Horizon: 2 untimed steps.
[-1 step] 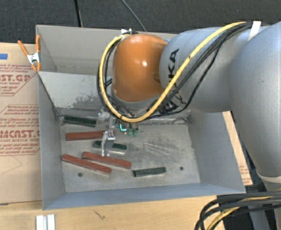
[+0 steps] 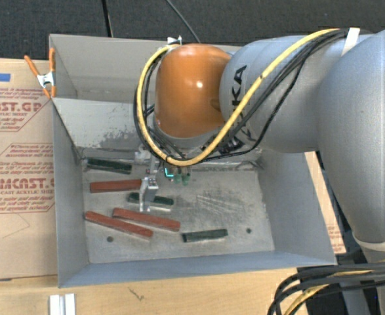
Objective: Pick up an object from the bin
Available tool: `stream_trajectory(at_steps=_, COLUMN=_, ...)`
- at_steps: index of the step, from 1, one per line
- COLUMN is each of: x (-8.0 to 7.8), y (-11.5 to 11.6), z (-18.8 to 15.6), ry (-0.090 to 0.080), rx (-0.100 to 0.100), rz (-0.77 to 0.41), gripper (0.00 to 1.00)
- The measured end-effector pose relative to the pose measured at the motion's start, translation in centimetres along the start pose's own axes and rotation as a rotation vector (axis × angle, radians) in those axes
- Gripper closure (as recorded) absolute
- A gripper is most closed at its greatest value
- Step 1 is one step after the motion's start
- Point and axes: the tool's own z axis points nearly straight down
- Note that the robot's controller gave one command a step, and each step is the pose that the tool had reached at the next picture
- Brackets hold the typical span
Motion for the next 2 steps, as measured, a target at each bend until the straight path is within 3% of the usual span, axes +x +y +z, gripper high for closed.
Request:
stream_trajectory(at_steps=1, x=2.44, y=-2.46, z=11.26, ry=-0.010, rx=-0.002, rz=-0.069, gripper=1.00)
stream_trajectory(at_steps=2, x=2.43, y=-2.46, z=11.26, ry=-0.010, rx=-0.003, rz=-0.069, gripper=1.00)
